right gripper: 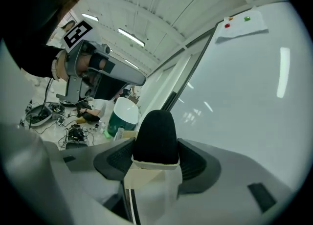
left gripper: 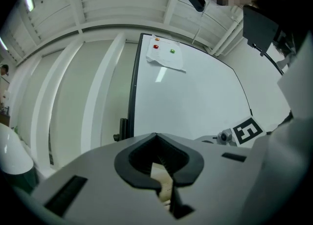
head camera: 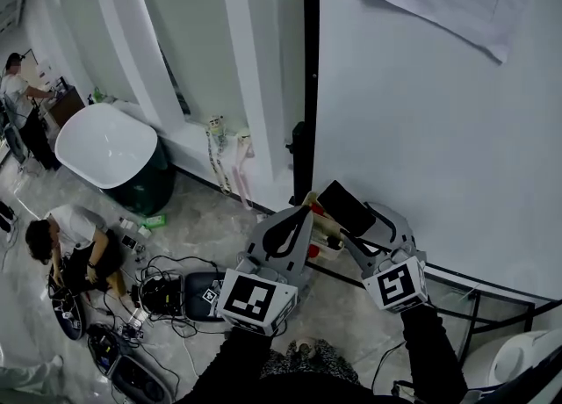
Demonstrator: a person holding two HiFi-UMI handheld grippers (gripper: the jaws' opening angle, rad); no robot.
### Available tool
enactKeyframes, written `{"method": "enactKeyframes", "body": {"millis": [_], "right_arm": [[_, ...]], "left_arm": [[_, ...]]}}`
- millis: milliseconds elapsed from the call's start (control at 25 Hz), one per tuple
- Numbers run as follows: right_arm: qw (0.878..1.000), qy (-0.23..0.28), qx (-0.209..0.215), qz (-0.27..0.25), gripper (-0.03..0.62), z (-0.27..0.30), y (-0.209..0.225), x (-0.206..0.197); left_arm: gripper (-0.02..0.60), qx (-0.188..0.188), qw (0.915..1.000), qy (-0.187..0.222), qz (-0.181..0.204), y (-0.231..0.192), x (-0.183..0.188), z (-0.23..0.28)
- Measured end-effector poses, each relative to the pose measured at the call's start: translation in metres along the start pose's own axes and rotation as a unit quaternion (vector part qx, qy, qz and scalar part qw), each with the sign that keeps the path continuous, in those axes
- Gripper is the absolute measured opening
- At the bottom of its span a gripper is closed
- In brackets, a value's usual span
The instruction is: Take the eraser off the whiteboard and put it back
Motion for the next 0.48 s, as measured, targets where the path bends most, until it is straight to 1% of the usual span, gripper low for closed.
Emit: {"method": "enactKeyframes", "body": {"millis": [200, 320, 480], "right_arm": [[0.999, -0.030, 0.026, -0.028, 0.276, 0.016, -0.007, -0.016], [0.996, -0.048, 0.036, -0.064, 0.277, 0.022, -0.010, -0.020], [0.990, -0.064, 0.036, -0.118, 0.276, 0.027, -0.012, -0.015]], "left_arm": [[0.006, 0.003, 1.0000, -0.005, -0.003, -0.014, -0.006, 0.004], [0.006, 0.000, 1.0000, -0.005, -0.006, -0.019, -0.009, 0.007], [0.006, 0.001, 0.9999, -0.007, -0.007, -0.027, -0.012, 0.008]]}}
Point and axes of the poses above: the fingertips, and each gripper's own axes: z forward along the fingers, y to its right, x out of its top, the point moved 4 cm from there along -z, backward along the fingers, and after that the axes turned 7 degrees about -x, right-handed, at the moved point
